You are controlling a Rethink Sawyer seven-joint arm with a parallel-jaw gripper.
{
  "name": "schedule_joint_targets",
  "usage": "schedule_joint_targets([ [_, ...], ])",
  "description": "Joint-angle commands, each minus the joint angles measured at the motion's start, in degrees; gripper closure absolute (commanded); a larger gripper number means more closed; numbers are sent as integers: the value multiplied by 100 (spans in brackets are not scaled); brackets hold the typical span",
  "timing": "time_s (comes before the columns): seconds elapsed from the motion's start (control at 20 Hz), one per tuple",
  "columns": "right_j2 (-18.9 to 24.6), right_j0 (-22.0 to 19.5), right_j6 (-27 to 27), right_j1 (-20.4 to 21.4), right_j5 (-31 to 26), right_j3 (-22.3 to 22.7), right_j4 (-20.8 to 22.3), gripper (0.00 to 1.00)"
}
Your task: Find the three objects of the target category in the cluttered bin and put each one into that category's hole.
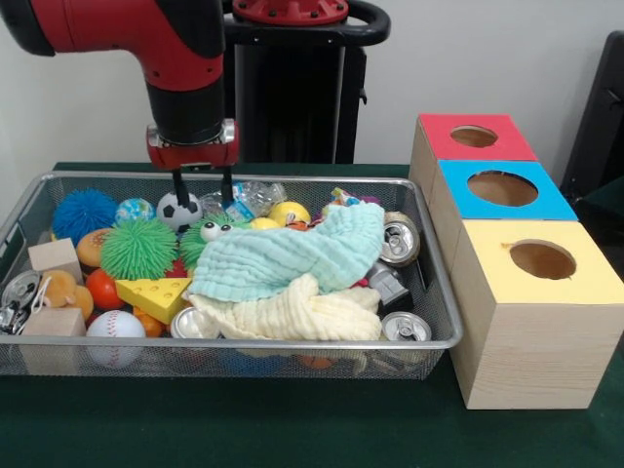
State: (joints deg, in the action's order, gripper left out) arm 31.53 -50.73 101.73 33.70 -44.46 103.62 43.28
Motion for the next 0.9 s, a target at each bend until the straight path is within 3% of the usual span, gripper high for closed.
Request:
schedule_joint_targets([
  [0.05, 186, -83, -876, -603, -393, -207, -294, 0],
  [0.4, 171, -74, -403, -324, -27, 504, -601, 0],
  [0.65, 146, -231, -537, -530, 74, 522, -576, 0],
  [0.9, 270, -279, -552, -282, -115, 697, -822, 0],
])
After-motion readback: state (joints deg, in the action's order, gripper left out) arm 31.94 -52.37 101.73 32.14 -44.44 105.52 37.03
